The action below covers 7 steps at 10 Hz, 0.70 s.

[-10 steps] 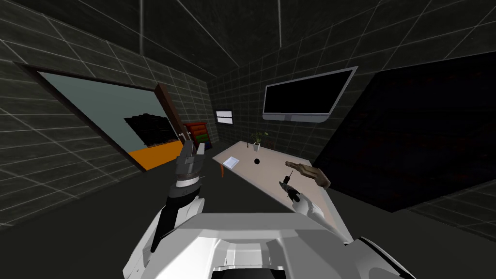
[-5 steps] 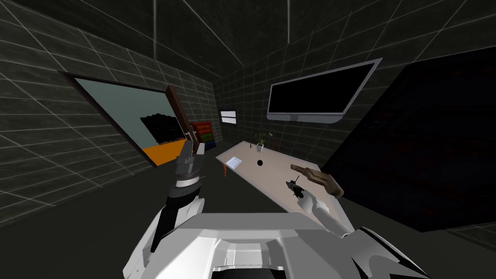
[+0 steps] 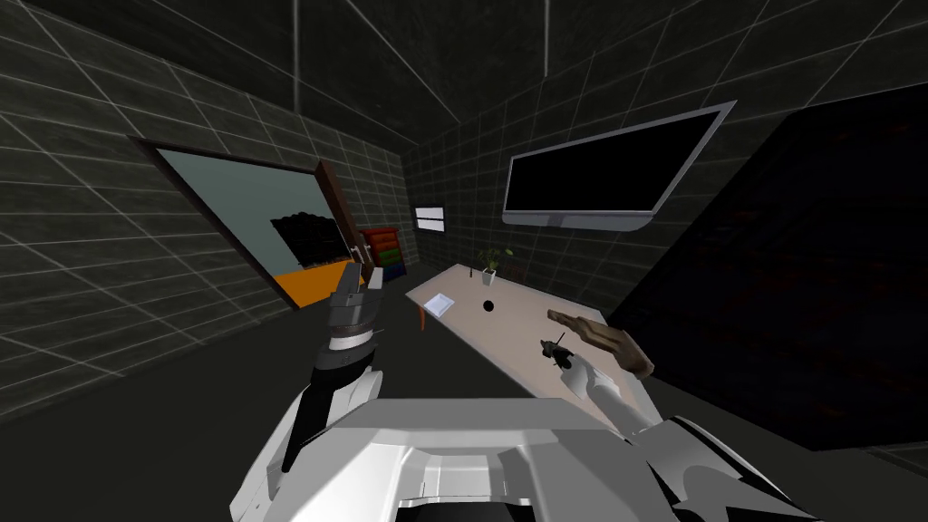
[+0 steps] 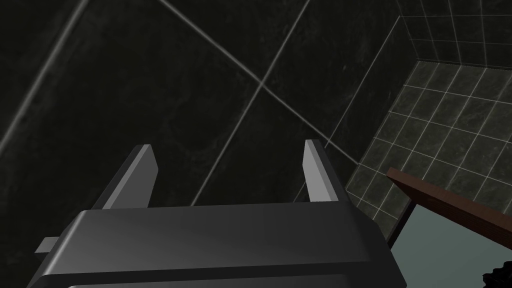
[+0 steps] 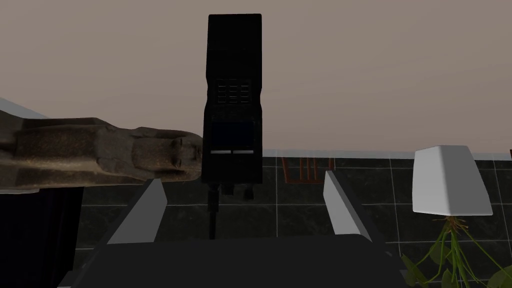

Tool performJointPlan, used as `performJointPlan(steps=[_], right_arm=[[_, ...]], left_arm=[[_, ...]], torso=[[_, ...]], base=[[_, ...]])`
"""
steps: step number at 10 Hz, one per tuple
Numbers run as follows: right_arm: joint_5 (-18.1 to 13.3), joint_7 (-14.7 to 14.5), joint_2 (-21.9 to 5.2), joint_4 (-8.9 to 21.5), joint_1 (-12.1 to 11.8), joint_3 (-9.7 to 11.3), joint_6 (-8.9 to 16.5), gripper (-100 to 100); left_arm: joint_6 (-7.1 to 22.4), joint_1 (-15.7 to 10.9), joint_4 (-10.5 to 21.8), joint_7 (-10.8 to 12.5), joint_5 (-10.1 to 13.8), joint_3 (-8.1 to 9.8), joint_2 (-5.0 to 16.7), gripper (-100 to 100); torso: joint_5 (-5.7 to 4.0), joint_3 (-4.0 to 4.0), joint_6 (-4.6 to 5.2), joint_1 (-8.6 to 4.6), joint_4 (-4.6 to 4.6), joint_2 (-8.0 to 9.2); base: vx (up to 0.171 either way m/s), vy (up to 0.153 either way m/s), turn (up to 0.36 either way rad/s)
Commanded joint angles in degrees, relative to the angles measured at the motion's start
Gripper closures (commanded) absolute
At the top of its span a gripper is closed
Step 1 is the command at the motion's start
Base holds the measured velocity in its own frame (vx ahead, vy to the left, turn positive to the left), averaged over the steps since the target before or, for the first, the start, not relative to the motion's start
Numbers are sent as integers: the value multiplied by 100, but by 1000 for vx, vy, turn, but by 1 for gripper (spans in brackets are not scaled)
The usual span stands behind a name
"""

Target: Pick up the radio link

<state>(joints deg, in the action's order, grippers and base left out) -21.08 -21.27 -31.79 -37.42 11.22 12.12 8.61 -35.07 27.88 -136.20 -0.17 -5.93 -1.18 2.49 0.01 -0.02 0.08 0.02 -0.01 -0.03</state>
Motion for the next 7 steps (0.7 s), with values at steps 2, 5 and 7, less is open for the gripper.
performJointPlan(steps=[2, 5, 7], right_arm=[[-186, -26, 90, -37, -90, -117, -105, -100], [-560, -80, 270, -104, -268, -352, -317, -100], [-501, -73, 250, -72, -212, -312, -274, 100]], left_arm=[[0, 0, 0, 0, 0, 0, 0, 0], [0, 2, 0, 0, 0, 1, 0, 0], [0, 0, 0, 0, 0, 0, 0, 0]], torso=[[0, 2, 0, 0, 1, 4], [-2, -28, 1, -11, -11, -50], [-1, -17, -2, -6, -7, -28]], base=[[35, -3, -66], [156, -26, -141], [39, -4, -5]])
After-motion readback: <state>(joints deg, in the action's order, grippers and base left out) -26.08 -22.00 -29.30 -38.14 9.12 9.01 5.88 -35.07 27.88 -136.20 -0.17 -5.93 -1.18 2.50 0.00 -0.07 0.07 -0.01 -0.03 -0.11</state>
